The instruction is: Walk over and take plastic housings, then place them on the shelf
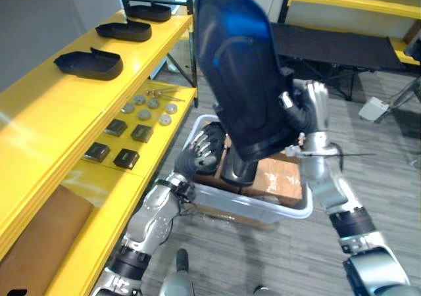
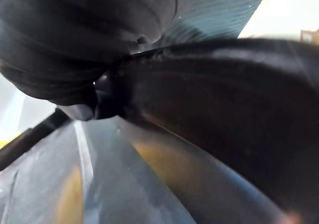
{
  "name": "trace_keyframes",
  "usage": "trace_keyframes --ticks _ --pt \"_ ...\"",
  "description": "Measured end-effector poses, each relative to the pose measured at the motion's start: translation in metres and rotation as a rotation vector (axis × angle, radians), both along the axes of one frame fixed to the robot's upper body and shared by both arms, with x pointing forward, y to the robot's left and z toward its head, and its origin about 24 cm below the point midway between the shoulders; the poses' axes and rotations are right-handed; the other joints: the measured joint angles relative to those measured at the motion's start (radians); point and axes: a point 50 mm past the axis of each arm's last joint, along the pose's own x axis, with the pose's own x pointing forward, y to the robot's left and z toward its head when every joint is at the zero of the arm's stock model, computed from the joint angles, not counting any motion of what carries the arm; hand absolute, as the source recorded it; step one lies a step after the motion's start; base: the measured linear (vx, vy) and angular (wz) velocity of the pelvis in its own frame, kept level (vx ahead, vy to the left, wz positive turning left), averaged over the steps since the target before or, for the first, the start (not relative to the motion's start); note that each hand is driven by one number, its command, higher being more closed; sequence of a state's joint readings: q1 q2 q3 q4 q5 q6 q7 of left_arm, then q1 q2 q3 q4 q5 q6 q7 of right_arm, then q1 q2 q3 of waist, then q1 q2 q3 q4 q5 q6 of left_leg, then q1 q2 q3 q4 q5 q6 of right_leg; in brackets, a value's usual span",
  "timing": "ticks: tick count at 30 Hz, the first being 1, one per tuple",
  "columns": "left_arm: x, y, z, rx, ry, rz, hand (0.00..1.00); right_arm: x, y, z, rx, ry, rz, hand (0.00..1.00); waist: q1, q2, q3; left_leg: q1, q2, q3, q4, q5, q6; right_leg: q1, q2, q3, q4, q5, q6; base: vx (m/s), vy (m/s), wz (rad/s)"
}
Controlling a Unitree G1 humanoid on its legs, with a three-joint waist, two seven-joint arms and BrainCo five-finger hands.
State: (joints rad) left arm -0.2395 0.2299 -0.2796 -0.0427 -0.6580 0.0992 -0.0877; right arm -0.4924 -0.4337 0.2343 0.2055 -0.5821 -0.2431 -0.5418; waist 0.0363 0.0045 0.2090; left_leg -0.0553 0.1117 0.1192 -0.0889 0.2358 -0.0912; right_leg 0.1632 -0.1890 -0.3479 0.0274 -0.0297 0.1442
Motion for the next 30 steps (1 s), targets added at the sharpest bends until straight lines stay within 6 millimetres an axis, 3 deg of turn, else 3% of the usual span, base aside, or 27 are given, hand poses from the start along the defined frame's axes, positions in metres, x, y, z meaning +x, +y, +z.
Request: trace_keyframes --ticks 5,14,15,30 --pt "-0.002 -0.013 0.001 0.008 -0.01 -0.051 0.0 0.001 0.017 -0.024 -0.008 0.111 0.055 1.0 0.004 -0.007 -0.005 0.0 -0.001 -0.002 0.0 -0.003 0.004 0.006 0.001 -0.001 -0.007 0.0 0.0 0.0 0.0 0.0" --pt "0.001 -0.012 -0.008 0.022 0.024 -0.011 0.0 0.001 0.035 -0.054 0.002 0.243 0.098 1.0 0.008 -0.035 -0.026 0.0 -0.003 -0.005 0.0 -0.002 0.002 0.016 0.002 -0.004 -0.018 0.001 0.001 0.0 0.0 0.0" --pt "0.001 -0.013 -0.009 0.025 0.028 -0.008 1.0 0.002 0.035 -0.056 0.005 0.25 0.097 1.0 0.008 -0.035 -0.027 0.0 -0.003 -0.006 0.0 -0.002 0.003 0.016 0.002 -0.004 -0.018 0.001 0.001 0.0 0.0 0.0" --pt "0.005 0.0 -0.015 0.102 0.023 0.23 1.0 -0.014 0.051 -0.083 0.17 0.33 0.121 1.0 0.008 -0.049 -0.06 0.0 0.001 -0.016 0.0 -0.009 0.002 0.018 0.007 -0.005 -0.022 0.0 0.0 0.0 0.0 0.0"
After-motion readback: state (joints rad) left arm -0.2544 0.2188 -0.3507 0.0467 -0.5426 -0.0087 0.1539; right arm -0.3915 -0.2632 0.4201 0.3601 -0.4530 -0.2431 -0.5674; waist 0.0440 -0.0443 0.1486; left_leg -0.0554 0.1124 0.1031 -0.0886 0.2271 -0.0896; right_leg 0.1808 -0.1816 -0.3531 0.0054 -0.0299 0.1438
